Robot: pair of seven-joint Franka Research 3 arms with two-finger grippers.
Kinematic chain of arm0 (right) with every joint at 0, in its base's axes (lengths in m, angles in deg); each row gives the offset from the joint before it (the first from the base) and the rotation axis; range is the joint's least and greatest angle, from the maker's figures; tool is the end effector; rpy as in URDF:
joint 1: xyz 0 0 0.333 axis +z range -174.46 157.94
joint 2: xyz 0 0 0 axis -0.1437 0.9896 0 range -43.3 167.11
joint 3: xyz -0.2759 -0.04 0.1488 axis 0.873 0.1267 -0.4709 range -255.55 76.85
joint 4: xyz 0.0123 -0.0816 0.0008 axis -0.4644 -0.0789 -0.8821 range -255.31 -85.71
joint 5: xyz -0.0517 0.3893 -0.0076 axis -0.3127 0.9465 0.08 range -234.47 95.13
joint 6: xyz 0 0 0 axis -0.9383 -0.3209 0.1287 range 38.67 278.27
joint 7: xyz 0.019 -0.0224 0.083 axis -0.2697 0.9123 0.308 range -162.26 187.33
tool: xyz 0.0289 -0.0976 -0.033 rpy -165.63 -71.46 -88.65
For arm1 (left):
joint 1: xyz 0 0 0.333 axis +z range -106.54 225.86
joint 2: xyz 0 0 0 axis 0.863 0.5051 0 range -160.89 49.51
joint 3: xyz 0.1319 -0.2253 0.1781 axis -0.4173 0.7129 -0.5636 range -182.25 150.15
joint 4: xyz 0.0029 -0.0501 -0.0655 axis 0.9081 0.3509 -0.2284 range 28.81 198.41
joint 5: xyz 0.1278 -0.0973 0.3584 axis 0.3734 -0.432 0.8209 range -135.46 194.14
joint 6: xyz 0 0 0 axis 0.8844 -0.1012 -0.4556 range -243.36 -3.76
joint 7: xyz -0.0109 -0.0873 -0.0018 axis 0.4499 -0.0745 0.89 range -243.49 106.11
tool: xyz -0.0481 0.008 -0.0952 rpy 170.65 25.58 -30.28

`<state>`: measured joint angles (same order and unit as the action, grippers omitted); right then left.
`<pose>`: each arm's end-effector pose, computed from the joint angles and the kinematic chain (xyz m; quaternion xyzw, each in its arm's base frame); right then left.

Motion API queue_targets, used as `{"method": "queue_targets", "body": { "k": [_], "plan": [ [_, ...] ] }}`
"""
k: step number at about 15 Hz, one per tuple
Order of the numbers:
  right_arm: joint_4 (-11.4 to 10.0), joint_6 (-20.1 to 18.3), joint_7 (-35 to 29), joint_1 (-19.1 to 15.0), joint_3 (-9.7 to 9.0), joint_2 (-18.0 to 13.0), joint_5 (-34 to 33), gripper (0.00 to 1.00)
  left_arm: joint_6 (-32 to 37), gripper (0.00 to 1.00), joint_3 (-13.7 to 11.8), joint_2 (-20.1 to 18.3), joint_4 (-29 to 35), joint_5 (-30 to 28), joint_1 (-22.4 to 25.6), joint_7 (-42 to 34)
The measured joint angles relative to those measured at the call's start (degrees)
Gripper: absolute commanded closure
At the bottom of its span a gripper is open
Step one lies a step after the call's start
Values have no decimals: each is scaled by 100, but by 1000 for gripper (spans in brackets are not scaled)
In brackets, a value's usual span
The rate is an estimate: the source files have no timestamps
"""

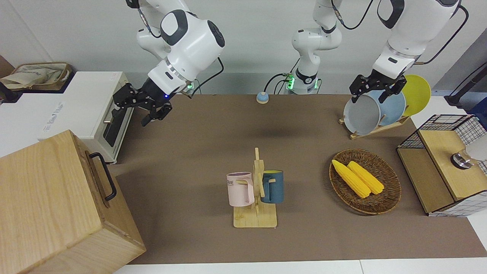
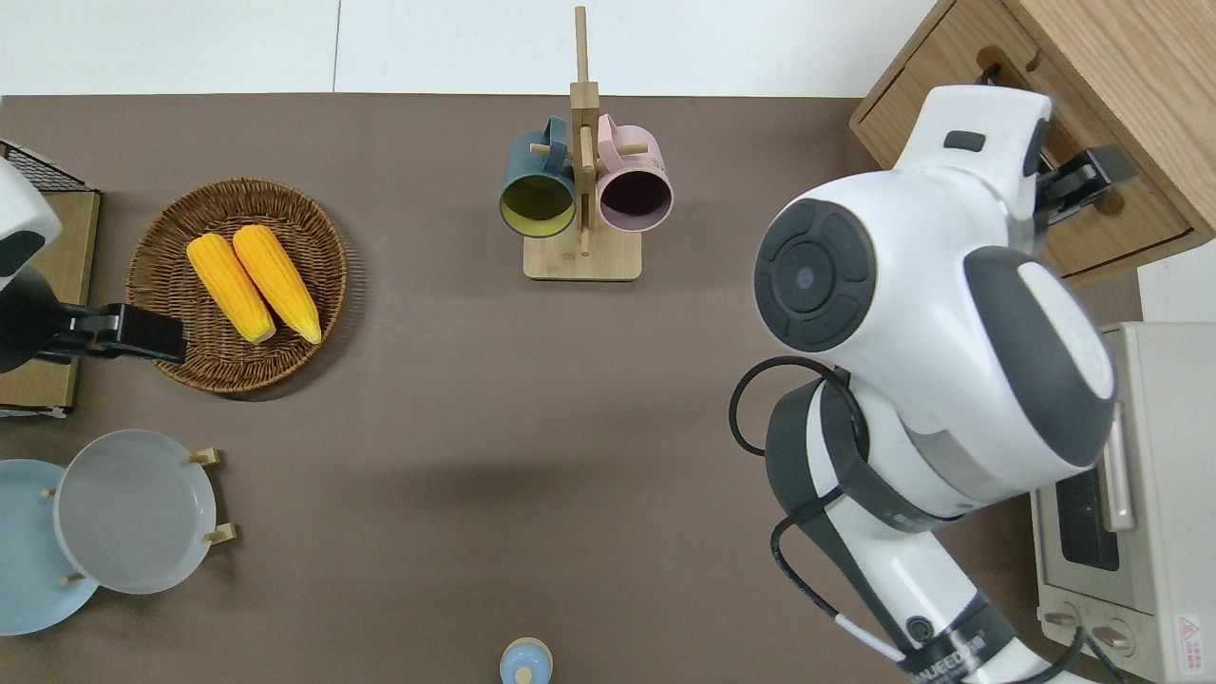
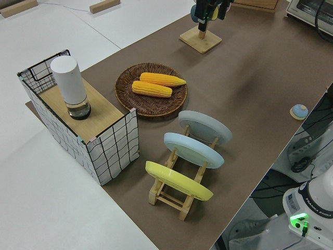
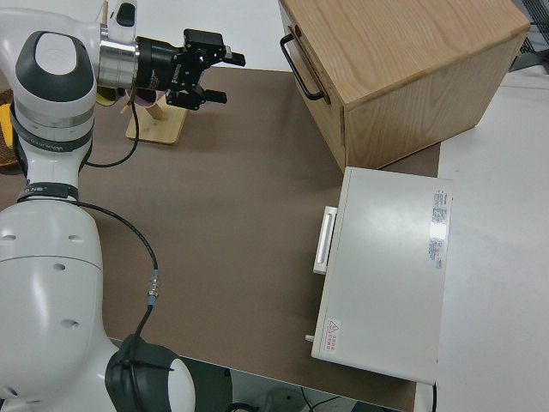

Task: Slide drawer open with right arm
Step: 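Raise the right gripper and reach it toward the drawer's black handle, then hook the right gripper onto the black drawer handle and close it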

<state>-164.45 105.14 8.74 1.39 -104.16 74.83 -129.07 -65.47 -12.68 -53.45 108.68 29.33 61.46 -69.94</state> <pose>0.6118 0.1596 0.5814 0.8597 0.1976 0.0680 0.4662 0.5612 -0.0146 0.6262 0.9996 -0.0246 -0.0166 0.0012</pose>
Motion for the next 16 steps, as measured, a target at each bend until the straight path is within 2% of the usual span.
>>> {"method": "queue_targets", "body": {
  "k": [5, 6, 11, 16],
  "plan": [
    [-621, 573, -306, 4, 29, 76, -1229, 25, 0, 7, 0, 0, 0, 0, 0, 0],
    [-678, 617, -357, -5, 33, 103, -1376, 25, 0, 7, 0, 0, 0, 0, 0, 0],
    [-789, 651, -827, -23, 64, 408, -2194, 28, 0, 7, 0, 0, 0, 0, 0, 0],
    [-825, 652, -1426, -20, 109, 756, -2717, 28, 0, 7, 0, 0, 0, 0, 0, 0]
  ]
}}
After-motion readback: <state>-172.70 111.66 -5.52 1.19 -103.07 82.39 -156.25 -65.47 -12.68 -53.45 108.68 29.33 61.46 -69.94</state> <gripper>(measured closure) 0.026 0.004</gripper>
